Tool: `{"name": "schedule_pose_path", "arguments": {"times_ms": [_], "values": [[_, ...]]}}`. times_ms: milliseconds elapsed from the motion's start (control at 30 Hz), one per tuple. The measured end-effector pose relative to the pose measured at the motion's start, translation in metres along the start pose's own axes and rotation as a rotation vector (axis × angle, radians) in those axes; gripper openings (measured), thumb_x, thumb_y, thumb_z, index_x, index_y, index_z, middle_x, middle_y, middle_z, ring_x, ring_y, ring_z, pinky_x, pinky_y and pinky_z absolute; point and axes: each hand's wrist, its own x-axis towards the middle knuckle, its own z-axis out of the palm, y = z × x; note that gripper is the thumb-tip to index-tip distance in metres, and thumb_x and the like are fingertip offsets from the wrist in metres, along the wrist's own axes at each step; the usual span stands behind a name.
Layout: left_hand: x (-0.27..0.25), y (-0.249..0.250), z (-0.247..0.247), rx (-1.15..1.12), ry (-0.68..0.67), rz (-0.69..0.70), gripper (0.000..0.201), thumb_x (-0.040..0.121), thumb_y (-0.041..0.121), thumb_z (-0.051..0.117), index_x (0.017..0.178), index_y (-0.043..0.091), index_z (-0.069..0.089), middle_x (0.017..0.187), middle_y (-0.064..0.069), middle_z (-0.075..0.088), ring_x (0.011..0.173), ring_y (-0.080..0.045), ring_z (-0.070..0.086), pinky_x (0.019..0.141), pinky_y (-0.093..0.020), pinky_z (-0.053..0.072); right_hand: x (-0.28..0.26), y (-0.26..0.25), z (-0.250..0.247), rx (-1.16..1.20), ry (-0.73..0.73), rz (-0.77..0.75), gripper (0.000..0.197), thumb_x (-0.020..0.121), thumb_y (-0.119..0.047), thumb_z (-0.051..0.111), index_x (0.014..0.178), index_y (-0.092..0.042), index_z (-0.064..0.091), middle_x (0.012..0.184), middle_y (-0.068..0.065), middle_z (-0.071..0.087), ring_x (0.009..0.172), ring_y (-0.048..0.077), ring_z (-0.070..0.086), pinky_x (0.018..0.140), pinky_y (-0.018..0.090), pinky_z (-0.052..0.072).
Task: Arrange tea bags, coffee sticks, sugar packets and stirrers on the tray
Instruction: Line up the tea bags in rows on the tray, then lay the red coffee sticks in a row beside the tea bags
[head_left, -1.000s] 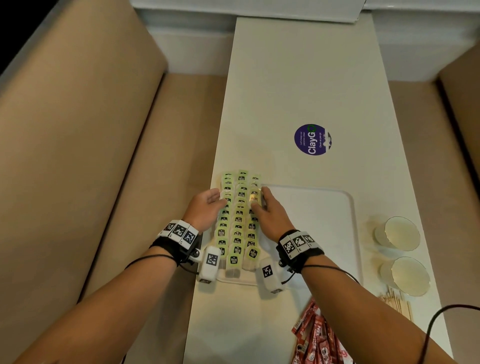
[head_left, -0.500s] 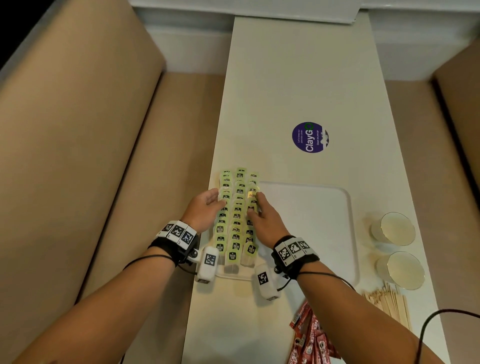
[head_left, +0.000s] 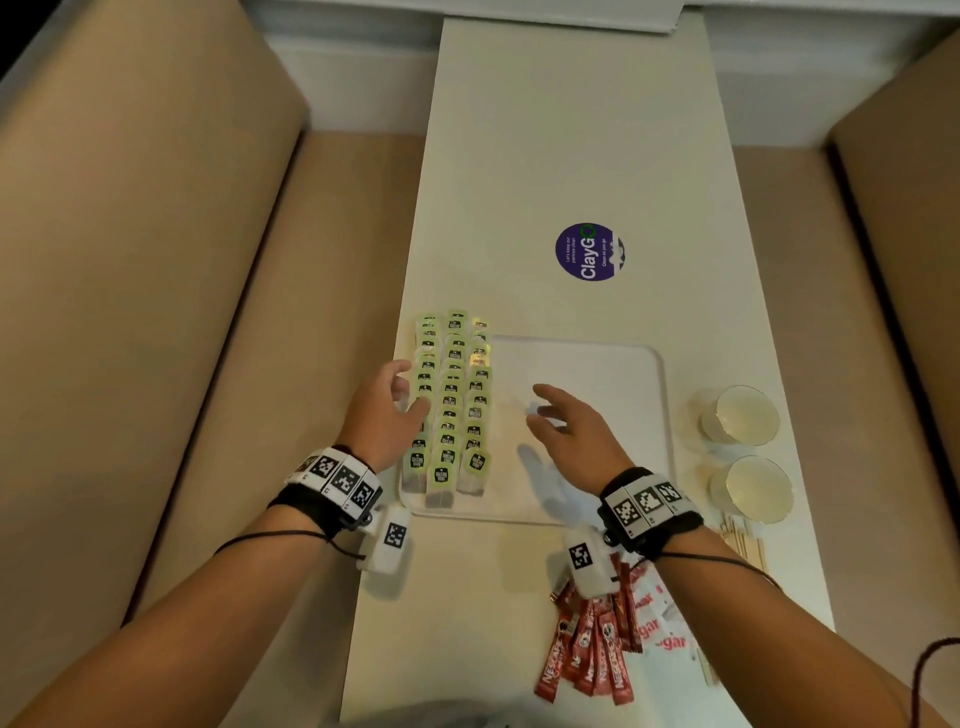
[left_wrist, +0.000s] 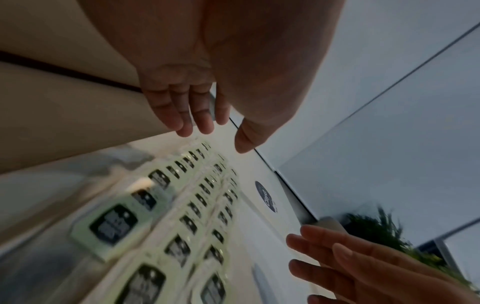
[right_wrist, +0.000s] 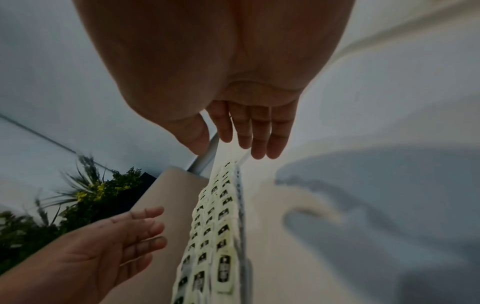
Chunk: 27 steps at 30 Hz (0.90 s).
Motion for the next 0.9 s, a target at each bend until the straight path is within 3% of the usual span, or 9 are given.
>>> {"name": "schedule_pose_path", "arguments": {"times_ms": [133,267,433,567,667,800,900], "values": [[-0.034,0.013,0.017,-0.014,-0.130,0.037,0.029,0.091,0.022,0.069,0.118,0.024,0.060,0.094,0.002,0.063,0.084,-0.011,0.060,0.073,-0.019,0.046,-0.034,0.023,-0.022,-0.111,-0.040,-0.012,0.036,0.099,-0.036,0.060,0.134,-0.025,0.061,0.123,-0.013,0.066,0.103,0.003,0.065,0.096,0.035,0.054],[-0.065,0.021,0.047,0.004,-0.341,0.077,0.015,0.092,0.020,0.069,0.106,0.018,0.064,0.077,0.005,0.060,0.059,0.002,0.053,0.063,-0.017,0.045,-0.066,0.047,-0.040,-0.247,-0.090,0.002,0.032,0.099,-0.038,0.061,0.127,-0.023,0.065,0.107,-0.016,0.067,0.092,-0.003,0.063,0.087,0.024,0.052],[-0.098,0.023,0.091,0.210,-0.443,0.124,0.016,0.091,0.032,0.069,0.103,0.023,0.064,0.084,0.004,0.067,0.075,-0.012,0.063,0.071,-0.030,0.053,-0.095,0.075,-0.049,-0.410,-0.141,0.077,0.028,0.098,-0.045,0.059,0.116,-0.025,0.066,0.097,-0.014,0.066,0.083,0.000,0.062,0.077,0.024,0.052],[-0.122,0.028,0.129,0.385,-0.528,0.191,0.020,0.089,0.037,0.068,0.102,0.024,0.062,0.084,0.008,0.067,0.074,-0.010,0.061,0.068,-0.027,0.047,-0.111,0.090,-0.046,-0.606,-0.183,0.147,0.034,0.096,-0.049,0.059,0.083,-0.019,0.070,0.074,-0.006,0.068,0.064,0.008,0.061,0.058,0.024,0.047],[-0.131,0.031,0.150,0.505,-0.551,0.234,0.027,0.086,0.041,0.070,0.104,0.024,0.061,0.090,0.007,0.066,0.082,-0.015,0.062,0.076,-0.032,0.053,-0.120,0.096,-0.037,-0.730,-0.207,0.166,0.050,0.096,-0.050,0.057,0.061,-0.016,0.058,0.055,-0.002,0.056,0.048,0.013,0.051,0.049,0.024,0.038],[-0.134,0.037,0.169,0.611,-0.543,0.262,0.031,0.085,0.039,0.074,0.105,0.021,0.060,0.096,0.002,0.063,0.087,-0.019,0.061,0.078,-0.034,0.052,-0.128,0.097,-0.026,-0.848,-0.217,0.183,0.045,0.094,-0.054,0.059,0.067,-0.018,0.052,0.066,-0.003,0.056,0.057,0.014,0.054,0.054,0.027,0.045],[-0.136,0.036,0.176,0.668,-0.539,0.275,0.033,0.085,0.037,0.076,0.106,0.020,0.058,0.102,-0.001,0.062,0.090,-0.020,0.059,0.079,-0.033,0.049,-0.131,0.096,-0.023,-0.868,-0.199,0.193,0.041,0.091,-0.058,0.062,0.080,-0.018,0.055,0.074,-0.004,0.059,0.065,0.015,0.059,0.060,0.029,0.048]]}}
